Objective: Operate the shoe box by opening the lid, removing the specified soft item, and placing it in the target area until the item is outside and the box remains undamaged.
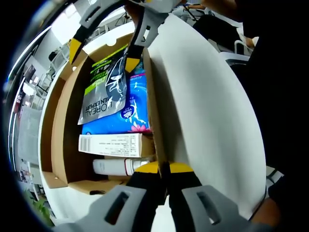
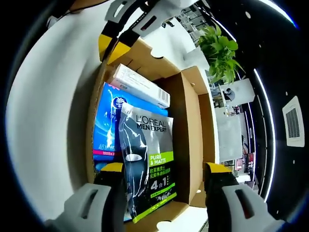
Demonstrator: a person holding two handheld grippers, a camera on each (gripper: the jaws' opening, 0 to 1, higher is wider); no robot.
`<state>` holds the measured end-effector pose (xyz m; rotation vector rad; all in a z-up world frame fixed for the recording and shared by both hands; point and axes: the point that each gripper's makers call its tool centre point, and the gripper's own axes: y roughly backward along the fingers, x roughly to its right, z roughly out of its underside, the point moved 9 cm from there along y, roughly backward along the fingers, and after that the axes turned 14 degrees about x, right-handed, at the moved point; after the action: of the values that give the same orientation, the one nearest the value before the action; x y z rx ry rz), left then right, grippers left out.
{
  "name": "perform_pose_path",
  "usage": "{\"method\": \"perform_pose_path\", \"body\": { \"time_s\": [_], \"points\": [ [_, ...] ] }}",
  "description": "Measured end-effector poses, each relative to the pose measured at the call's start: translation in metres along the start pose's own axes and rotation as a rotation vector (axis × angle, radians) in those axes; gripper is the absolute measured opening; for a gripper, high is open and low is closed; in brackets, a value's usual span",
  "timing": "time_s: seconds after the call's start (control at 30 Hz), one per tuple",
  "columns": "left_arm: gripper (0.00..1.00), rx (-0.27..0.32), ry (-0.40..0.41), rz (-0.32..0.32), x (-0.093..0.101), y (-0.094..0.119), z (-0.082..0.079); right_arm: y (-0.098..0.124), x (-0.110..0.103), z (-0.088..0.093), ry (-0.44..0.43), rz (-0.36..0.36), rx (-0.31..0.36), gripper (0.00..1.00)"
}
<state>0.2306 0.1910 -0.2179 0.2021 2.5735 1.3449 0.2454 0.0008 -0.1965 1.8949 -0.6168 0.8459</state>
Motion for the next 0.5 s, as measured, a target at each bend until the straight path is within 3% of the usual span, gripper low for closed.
{"method": "perform_pose_path", "body": {
  "time_s": [0.1,0.37,0.5],
  "points": [
    [0.04,0.0,-0.003,-0.001,0.001,0.0,0.0,0.006,0.007,-0.003,0.018,0.055,0.001,0.67],
    [0.04,0.0,-0.003,0.0,0.001,0.0,0.0,0.008,0.007,-0.006,0.06,0.082,-0.005,0.64],
    [0.04,-0.001,-0.004,0.001,0.002,0.0,-0.001,0.018,0.019,-0.015,0.125,0.169,-0.016,0.63]
  ]
}}
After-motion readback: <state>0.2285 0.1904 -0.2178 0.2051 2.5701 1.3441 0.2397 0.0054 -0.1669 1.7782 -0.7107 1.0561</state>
